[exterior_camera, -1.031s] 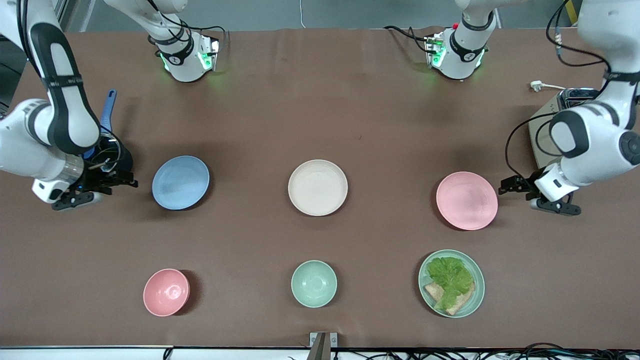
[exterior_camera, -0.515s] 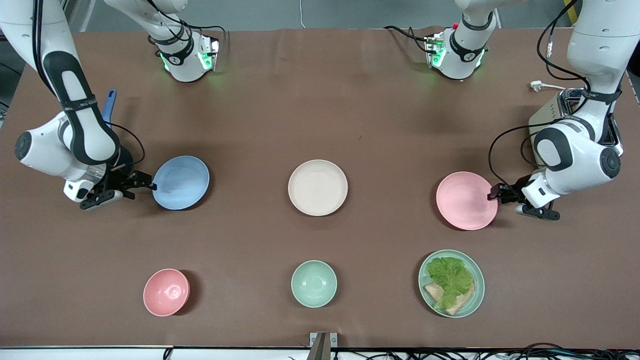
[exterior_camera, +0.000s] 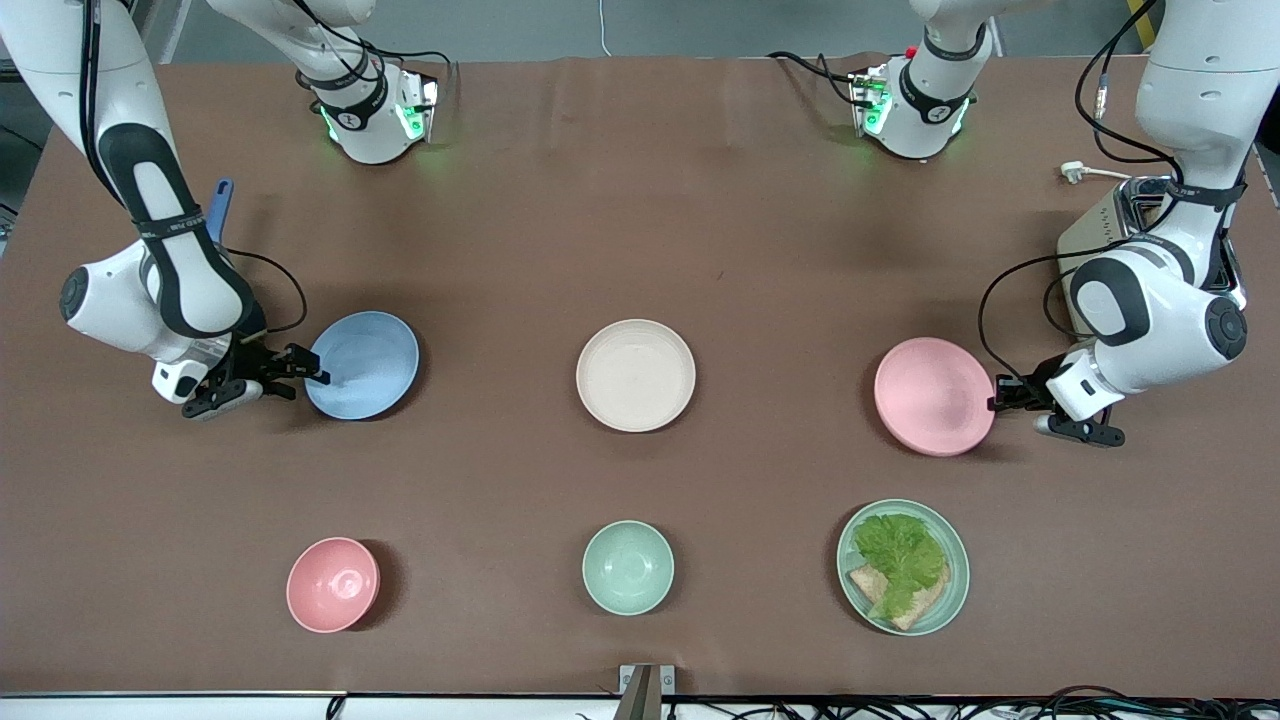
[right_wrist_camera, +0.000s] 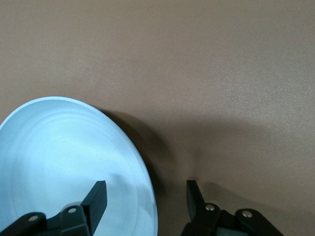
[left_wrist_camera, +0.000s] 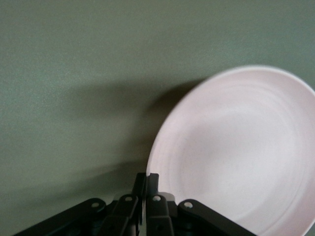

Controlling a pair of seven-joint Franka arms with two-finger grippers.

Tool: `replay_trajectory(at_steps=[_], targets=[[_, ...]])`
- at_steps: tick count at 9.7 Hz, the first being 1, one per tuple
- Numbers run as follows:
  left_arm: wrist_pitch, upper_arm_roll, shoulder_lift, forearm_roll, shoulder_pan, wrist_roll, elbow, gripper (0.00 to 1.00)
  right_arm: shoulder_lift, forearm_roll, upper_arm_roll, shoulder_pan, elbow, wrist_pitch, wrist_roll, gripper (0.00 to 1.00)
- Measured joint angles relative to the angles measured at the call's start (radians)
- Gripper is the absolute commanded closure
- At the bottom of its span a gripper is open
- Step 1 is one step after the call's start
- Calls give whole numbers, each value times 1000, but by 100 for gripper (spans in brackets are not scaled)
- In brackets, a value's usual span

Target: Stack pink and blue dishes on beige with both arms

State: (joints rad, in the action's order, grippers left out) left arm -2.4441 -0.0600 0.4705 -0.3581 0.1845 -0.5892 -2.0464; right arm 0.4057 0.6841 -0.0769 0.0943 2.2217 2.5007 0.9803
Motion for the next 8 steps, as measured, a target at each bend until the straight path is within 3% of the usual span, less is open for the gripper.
replay_trajectory(at_steps=[1, 4, 8], targets=[[0, -16, -1, -19, -1, 0, 6, 100, 2, 1, 0, -1, 2, 1, 0, 53], [20, -102, -52, -43, -1, 137, 19, 100, 15, 45, 0, -3, 14, 2, 2, 99], [17, -307, -116, -43, -55, 583, 14, 100, -1, 62, -15, -1, -21, -115, -11, 100]])
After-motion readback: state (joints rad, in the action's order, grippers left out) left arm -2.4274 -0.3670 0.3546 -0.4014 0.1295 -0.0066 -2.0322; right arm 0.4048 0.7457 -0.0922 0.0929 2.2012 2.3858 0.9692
